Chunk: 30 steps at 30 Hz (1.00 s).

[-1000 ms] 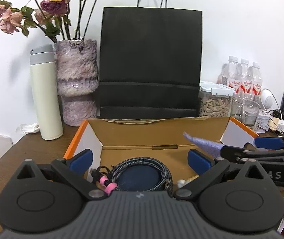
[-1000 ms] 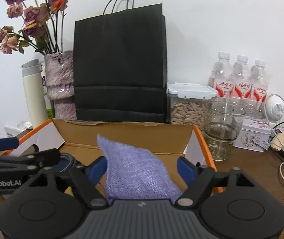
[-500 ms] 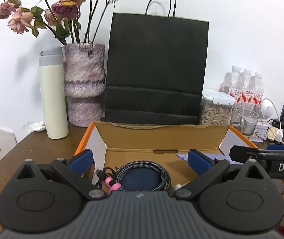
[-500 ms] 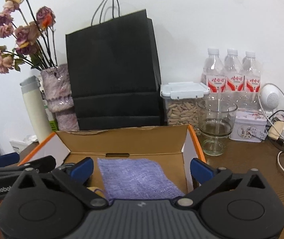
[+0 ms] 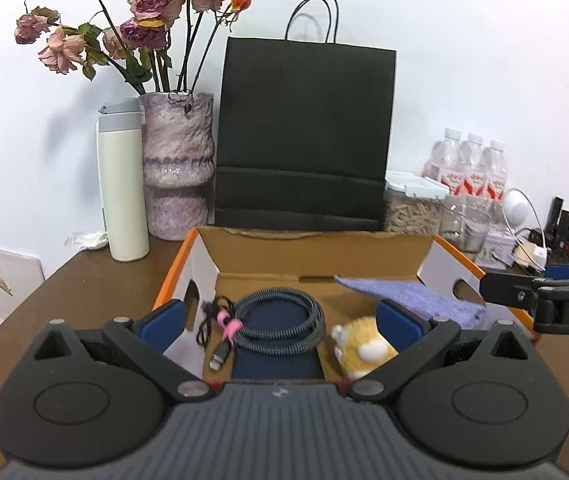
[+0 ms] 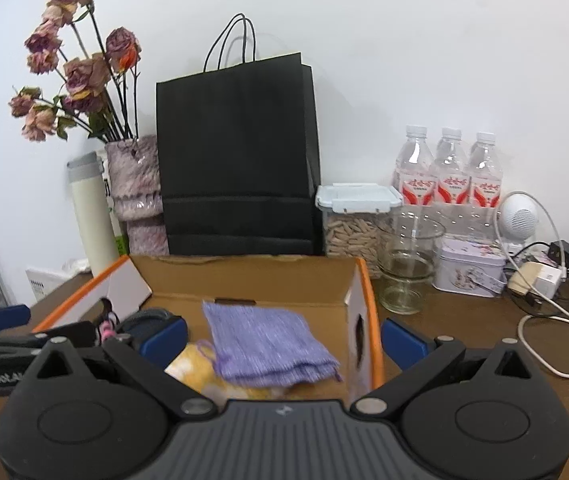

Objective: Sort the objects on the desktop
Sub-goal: 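Withdraw both tools from the box toward the remaining items, then grasp the cotton-bud box with the left tool while the right grasps the red rose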

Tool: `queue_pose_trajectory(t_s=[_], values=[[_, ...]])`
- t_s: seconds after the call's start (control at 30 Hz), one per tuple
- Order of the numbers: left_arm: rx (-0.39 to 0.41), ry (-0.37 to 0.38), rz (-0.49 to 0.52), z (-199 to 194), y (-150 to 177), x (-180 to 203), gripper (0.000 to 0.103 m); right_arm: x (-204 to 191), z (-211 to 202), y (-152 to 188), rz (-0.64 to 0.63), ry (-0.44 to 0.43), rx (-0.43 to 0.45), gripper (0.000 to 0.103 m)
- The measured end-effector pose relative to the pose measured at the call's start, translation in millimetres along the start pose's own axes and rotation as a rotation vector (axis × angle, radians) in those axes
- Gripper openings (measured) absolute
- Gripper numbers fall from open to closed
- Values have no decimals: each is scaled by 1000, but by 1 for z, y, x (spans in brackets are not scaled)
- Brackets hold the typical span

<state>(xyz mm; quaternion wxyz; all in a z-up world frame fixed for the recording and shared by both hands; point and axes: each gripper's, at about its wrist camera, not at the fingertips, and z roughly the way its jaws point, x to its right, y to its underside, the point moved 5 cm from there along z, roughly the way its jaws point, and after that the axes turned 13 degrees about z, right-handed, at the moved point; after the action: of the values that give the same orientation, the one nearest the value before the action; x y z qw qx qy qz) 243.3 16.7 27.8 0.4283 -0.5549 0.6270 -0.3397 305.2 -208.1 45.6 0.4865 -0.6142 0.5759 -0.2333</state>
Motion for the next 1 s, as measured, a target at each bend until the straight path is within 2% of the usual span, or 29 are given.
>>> queue_pose_trajectory(t_s=[0.2, 0.47, 0.73, 1.0], values=[[-21, 1, -15, -22, 16, 3, 103, 20, -22, 15, -9, 36, -24, 103], [-76, 40, 6, -40, 40, 19, 103, 40, -46, 56, -61, 44, -113, 103], [-110, 65, 28, -45, 55, 44, 103, 31, -56, 80, -117, 5, -143, 103], [-141, 75, 32, -38, 61, 60, 103, 29, -47, 90, -140, 36, -155, 100]])
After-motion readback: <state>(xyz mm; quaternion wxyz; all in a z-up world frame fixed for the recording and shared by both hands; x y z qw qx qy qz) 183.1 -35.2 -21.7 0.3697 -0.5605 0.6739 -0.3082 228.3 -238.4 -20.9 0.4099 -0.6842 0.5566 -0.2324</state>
